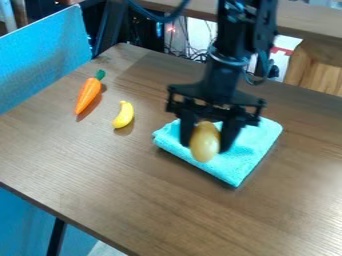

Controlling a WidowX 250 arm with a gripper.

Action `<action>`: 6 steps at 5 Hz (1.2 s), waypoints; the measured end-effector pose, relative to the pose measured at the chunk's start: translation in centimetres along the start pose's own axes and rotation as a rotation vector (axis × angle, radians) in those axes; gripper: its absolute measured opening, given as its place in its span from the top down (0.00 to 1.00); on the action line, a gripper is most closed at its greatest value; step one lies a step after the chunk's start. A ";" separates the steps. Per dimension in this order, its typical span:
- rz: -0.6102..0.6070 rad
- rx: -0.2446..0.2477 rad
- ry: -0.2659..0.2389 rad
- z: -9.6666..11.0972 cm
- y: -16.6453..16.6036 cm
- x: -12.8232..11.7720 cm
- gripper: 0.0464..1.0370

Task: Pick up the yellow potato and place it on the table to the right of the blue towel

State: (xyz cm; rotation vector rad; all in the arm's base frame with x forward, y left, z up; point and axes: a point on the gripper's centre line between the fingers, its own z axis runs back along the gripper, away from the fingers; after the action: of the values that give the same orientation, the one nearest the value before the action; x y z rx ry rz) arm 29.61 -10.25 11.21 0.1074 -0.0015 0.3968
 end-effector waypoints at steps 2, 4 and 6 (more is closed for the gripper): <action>-0.054 -0.048 0.008 -2.8 -6.7 0.4 0.34; -0.072 -0.031 0.019 -7.2 -9.2 1.0 0.34; -0.129 -0.007 -0.041 -7.7 -10.7 0.1 0.28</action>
State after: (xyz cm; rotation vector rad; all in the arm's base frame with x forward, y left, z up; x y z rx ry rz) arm 33.74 -19.24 2.49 0.1082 -0.0357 0.2657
